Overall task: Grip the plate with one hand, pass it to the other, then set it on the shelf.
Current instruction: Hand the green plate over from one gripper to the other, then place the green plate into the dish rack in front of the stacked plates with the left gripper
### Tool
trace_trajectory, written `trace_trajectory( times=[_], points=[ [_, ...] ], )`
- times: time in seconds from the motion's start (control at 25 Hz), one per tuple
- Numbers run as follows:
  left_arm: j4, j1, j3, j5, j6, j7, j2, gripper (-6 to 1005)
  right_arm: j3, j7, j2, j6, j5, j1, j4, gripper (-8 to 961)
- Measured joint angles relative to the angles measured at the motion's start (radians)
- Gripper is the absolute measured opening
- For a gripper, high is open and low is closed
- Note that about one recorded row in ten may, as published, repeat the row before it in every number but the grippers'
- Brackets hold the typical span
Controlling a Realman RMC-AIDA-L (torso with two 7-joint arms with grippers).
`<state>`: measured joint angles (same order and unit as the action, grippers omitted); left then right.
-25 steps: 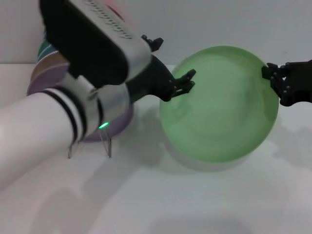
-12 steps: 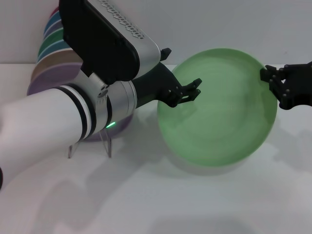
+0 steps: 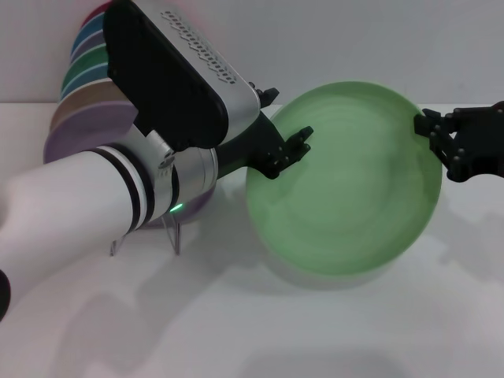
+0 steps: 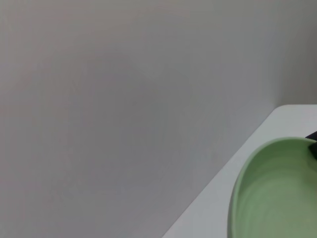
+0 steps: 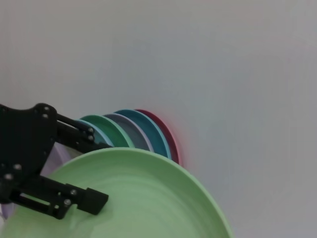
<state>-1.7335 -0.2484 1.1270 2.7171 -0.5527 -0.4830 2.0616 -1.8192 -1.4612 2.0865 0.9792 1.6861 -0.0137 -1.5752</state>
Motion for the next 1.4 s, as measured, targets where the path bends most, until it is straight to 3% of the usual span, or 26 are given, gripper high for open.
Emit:
trace_trajectory(
  times=[0.36, 0.68, 0.84, 1.16, 1.28, 1.4],
  points=[
    [-0.008, 0.026, -0.016, 0.004, 0.041, -0.04, 0.0, 384, -0.001, -0.001, -0.001, 0.024, -0.027, 0.0, 0.024, 31],
    [-0.008, 0.034, -0.027, -0.001, 0.067, -0.065, 0.001, 163, -0.03, -0.001, -0.005, 0.122, -0.092, 0.01, 0.07, 34],
    [-0.012, 0.035, -0.029, -0.001, 0.073, -0.067, 0.0, 124, -0.049, -0.013, -0.005, 0.147, -0.151, 0.007, 0.108, 35],
    [-0.052, 0.078, -0.042, 0.004, 0.115, -0.097, -0.003, 73, -0.192, -0.063, -0.001, 0.299, -0.32, -0.016, 0.24, 318],
    [-0.068, 0.126, -0.053, 0.003, 0.218, -0.166, -0.003, 62, -0.306, -0.127, 0.0, 0.408, -0.446, -0.032, 0.358, 416],
    [-0.059, 0.178, -0.074, 0.003, 0.39, -0.223, -0.004, 55, -0.476, -0.17, 0.001, 0.511, -0.52, -0.02, 0.51, 633]
  ],
)
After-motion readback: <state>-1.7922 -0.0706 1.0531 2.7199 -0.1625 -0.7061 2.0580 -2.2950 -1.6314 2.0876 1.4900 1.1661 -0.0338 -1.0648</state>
